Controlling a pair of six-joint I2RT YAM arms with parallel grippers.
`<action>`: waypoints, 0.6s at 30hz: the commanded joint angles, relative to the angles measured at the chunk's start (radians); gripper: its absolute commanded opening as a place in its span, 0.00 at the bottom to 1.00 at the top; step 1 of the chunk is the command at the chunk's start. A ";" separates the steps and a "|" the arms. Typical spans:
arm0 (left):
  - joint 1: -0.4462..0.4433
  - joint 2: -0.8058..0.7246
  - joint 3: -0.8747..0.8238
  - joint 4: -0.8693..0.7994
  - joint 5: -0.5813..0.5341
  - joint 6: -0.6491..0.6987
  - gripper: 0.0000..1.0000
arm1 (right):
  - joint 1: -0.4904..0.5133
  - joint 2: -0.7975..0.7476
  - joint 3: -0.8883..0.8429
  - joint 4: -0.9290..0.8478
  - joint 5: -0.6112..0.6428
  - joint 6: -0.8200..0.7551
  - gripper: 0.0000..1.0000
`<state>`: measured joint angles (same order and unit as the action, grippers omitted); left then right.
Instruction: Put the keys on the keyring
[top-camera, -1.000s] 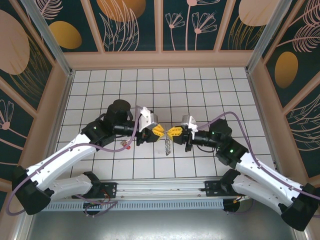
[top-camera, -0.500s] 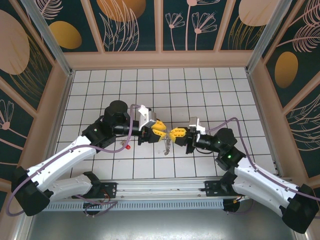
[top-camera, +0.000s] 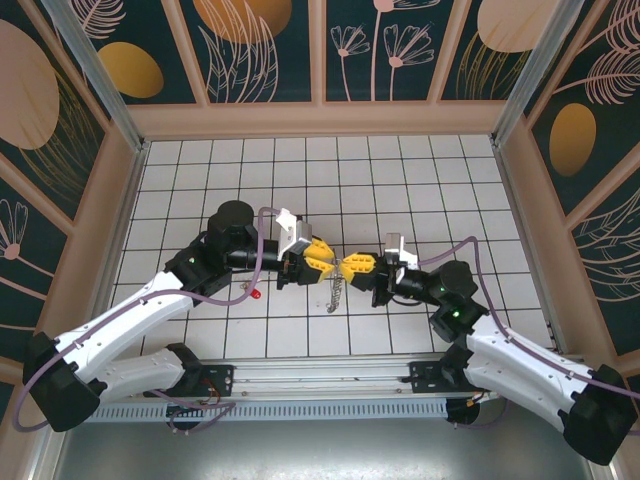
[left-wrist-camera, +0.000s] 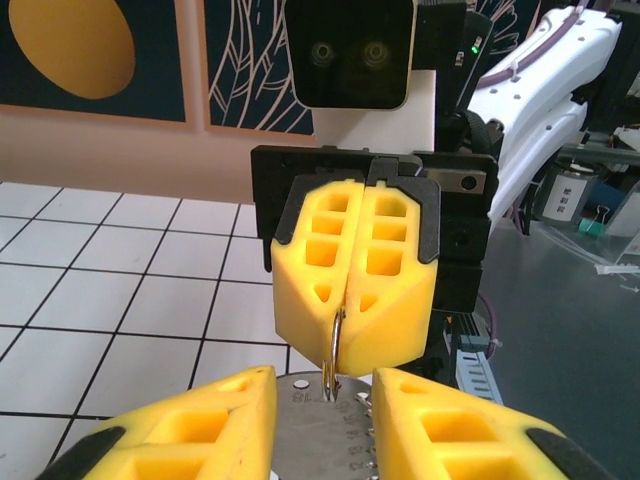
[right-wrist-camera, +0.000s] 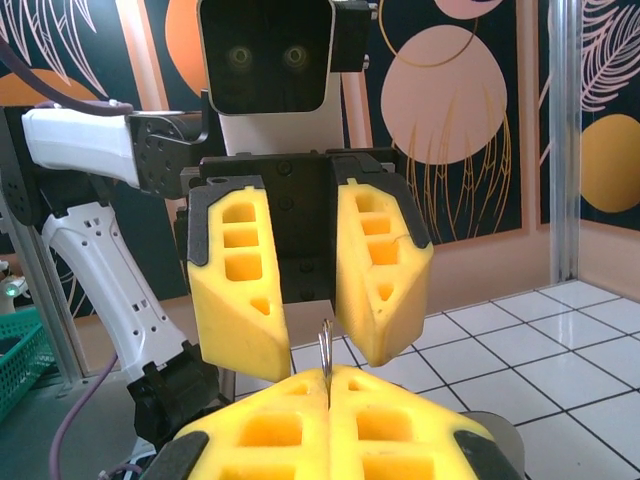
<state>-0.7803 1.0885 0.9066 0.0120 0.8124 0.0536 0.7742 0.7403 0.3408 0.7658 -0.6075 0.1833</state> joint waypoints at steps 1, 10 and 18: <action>-0.005 0.012 -0.009 0.051 0.046 -0.019 0.29 | 0.007 0.003 -0.010 0.087 -0.017 0.012 0.00; -0.004 0.025 -0.012 0.065 0.067 -0.028 0.25 | 0.007 0.025 -0.026 0.151 -0.016 0.022 0.00; -0.005 0.022 -0.020 0.092 0.068 -0.045 0.17 | 0.009 0.058 -0.052 0.258 -0.017 0.054 0.00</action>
<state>-0.7803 1.1091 0.8989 0.0597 0.8570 0.0212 0.7746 0.7967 0.3069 0.9001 -0.6228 0.2169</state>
